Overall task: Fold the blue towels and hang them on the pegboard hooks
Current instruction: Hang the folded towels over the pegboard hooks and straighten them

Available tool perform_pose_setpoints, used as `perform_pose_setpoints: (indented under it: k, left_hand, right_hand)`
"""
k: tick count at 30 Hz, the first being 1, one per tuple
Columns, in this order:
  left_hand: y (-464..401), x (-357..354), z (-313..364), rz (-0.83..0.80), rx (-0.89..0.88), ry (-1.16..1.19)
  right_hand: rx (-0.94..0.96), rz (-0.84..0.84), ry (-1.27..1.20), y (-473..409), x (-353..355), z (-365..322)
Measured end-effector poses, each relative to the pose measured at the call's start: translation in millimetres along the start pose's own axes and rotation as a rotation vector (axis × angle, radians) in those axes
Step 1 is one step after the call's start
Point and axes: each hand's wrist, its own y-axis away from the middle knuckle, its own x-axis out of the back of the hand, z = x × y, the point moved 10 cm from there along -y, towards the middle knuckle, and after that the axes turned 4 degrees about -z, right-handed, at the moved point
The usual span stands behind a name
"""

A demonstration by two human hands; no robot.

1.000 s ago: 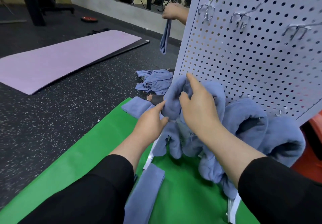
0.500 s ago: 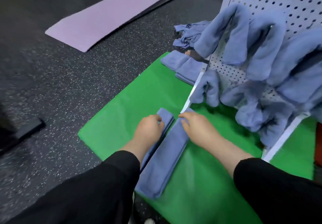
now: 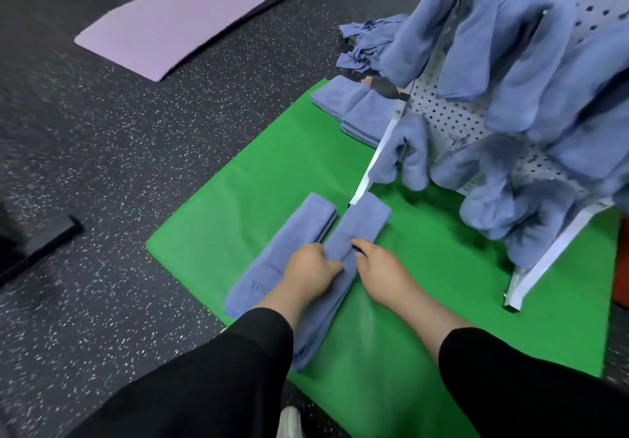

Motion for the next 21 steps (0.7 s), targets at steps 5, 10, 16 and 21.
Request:
perform_pose_setpoints:
  k: [5, 10, 16, 21]
  left_hand:
    - [8.9, 0.2, 27.0, -0.069, -0.024, 0.281]
    - [36.7, 6.2, 70.1, -0.14, -0.011, 0.624]
    - [99.0, 10.2, 158.3, -0.444, -0.029, 0.912]
    - [140.6, 18.0, 205.2, -0.596, -0.127, 0.944]
  right_hand:
    - [-0.034, 0.214, -0.11, 19.6, 35.9, 0.8]
    - [-0.009, 0.377, -0.183, 55.9, 90.3, -11.6]
    - [0.005, 0.304, -0.153, 102.5, 156.2, -29.7]
    - [0.009, 0.272, -0.215, 129.6, 199.1, -32.1]
